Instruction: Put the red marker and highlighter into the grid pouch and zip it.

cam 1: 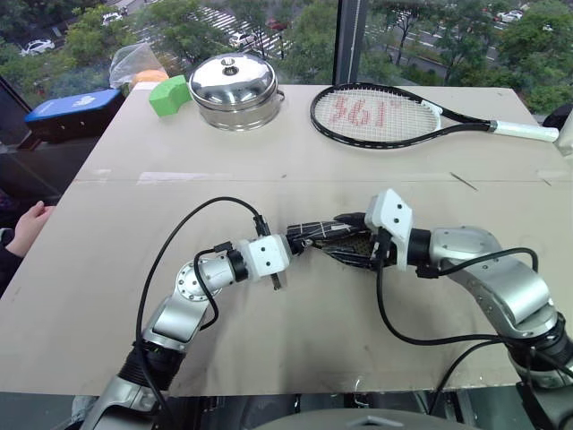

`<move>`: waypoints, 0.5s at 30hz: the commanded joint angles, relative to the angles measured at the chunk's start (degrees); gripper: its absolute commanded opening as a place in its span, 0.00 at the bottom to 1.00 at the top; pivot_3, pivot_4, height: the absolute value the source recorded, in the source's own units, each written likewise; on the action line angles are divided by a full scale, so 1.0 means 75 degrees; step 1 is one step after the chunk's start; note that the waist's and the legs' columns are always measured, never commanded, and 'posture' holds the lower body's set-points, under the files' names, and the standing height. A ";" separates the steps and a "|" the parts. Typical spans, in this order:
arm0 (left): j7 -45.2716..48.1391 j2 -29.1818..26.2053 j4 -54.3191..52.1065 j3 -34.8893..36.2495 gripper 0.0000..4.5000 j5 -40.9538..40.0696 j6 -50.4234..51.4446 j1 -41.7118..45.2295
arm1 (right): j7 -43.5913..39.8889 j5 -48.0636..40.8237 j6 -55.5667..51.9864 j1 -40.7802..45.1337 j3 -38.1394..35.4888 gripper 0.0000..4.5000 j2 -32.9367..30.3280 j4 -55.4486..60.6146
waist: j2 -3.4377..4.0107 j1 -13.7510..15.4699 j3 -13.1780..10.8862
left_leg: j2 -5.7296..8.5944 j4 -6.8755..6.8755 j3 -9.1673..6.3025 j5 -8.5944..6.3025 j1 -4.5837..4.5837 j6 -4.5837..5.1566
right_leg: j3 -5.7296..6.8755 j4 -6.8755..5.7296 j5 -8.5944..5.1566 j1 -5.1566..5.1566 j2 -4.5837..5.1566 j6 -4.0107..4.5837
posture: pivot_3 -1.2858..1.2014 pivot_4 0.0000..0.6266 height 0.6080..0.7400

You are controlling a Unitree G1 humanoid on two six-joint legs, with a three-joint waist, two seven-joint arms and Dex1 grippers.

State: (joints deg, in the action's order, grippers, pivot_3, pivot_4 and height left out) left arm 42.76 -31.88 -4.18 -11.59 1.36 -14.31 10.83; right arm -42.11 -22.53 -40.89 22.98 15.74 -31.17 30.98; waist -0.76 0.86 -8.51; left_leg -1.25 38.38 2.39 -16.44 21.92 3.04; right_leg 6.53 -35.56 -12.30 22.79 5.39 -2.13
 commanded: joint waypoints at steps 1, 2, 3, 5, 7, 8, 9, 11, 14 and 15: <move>0.0026 -0.0015 -0.0225 0.0125 0.00 -0.0137 -0.0019 0.0008 | 0.0017 0.0163 0.0287 0.0257 0.0083 0.62 0.0013 0.0539 | 0.0000 -0.0003 0.0000 | 0.0000 0.0000 0.0000 0.0000 0.0000 0.0000 | 0.0000 0.0000 0.0000 0.0000 0.0001 0.0000 | 0.52 0.24 1.00; 0.0034 -0.0021 -0.0229 0.0128 0.00 -0.0144 -0.0016 0.0005 | -0.0001 0.0258 0.0341 0.0317 0.0159 0.62 -0.0012 0.0576 | 0.0000 -0.0006 0.0000 | 0.0001 0.0001 0.0001 0.0000 -0.0001 0.0000 | -0.0002 0.0000 0.0000 0.0000 0.0001 0.0000 | 0.52 0.24 1.00; 0.0040 -0.0025 -0.0232 0.0129 0.00 -0.0148 -0.0013 0.0004 | -0.0028 0.0364 0.0403 0.0376 0.0246 0.62 -0.0045 0.0602 | 0.0000 -0.0006 0.0000 | 0.0001 0.0001 0.0001 0.0000 -0.0001 0.0000 | -0.0003 0.0000 0.0000 0.0000 0.0001 -0.0001 | 0.52 0.24 1.00; 0.0051 -0.0024 -0.0243 0.0118 0.00 -0.0152 0.0007 0.0013 | -0.0084 0.0731 0.0621 0.0556 0.0545 0.62 -0.0130 0.0626 | 0.0001 -0.0006 0.0000 | 0.0000 0.0001 0.0000 0.0000 -0.0002 0.0000 | -0.0002 0.0000 -0.0001 0.0000 0.0000 0.0000 | 0.52 0.24 1.00; 0.0067 -0.0017 -0.0260 0.0105 0.00 -0.0155 0.0026 0.0023 | -0.0136 0.0960 0.0777 0.0760 0.0799 0.62 -0.0116 0.0599 | 0.0000 -0.0004 0.0000 | 0.0000 0.0001 -0.0001 0.0000 -0.0002 0.0000 | -0.0001 0.0000 -0.0001 0.0001 0.0000 -0.0001 | 0.52 0.24 1.00; 0.0081 -0.0015 -0.0263 0.0100 0.00 -0.0157 0.0032 0.0030 | -0.0178 0.1082 0.0838 0.0903 0.0940 0.62 -0.0099 0.0550 | 0.0001 -0.0005 0.0000 | 0.0001 0.0001 -0.0001 0.0000 -0.0001 -0.0001 | 0.0000 0.0000 -0.0001 0.0000 0.0000 -0.0001 | 0.52 0.24 1.00; 0.0092 -0.0013 -0.0265 0.0098 0.00 -0.0158 0.0034 0.0034 | -0.0209 0.1208 0.0899 0.1024 0.1060 0.62 -0.0090 0.0490 | 0.0001 -0.0007 0.0000 | 0.0001 0.0001 -0.0001 0.0001 -0.0001 -0.0001 | 0.0000 0.0000 -0.0001 0.0000 0.0000 -0.0001 | 0.52 0.24 1.00; 0.0111 -0.0011 -0.0266 0.0091 0.00 -0.0156 0.0034 0.0043 | -0.0351 0.1473 0.1079 0.1266 0.1312 0.62 -0.0099 0.0308 | 0.0001 -0.0006 0.0000 | 0.0001 0.0001 -0.0001 0.0001 -0.0001 -0.0002 | 0.0000 0.0000 0.0000 0.0001 -0.0001 -0.0001 | 0.52 0.24 1.00; 0.0140 -0.0008 -0.0263 0.0080 0.00 -0.0151 0.0031 0.0066 | -0.0495 0.1710 0.1165 0.1671 0.1565 0.62 0.0058 -0.0118 | 0.0000 -0.0007 0.0000 | 0.0001 0.0001 -0.0001 0.0002 -0.0002 -0.0003 | 0.0000 0.0000 0.0000 0.0000 -0.0001 -0.0001 | 0.52 0.24 1.00; 0.0146 -0.0005 -0.0262 0.0077 0.00 -0.0148 0.0033 0.0076 | -0.0530 0.1758 0.1167 0.1783 0.1611 0.62 0.0121 -0.0247 | 0.0001 -0.0007 0.0000 | 0.0001 0.0002 0.0000 0.0002 -0.0003 -0.0003 | -0.0001 -0.0001 0.0000 -0.0001 -0.0002 -0.0001 | 0.52 0.24 1.00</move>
State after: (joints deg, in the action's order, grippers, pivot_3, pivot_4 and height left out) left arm 43.75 -31.92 -4.21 -11.59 0.97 -13.74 10.89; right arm -45.55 -10.16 -33.30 34.95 27.76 -30.72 29.34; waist -0.76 0.80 -8.51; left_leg -1.24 38.39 2.40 -16.43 21.90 3.02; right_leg 6.53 -35.58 -12.30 22.79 5.38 -2.13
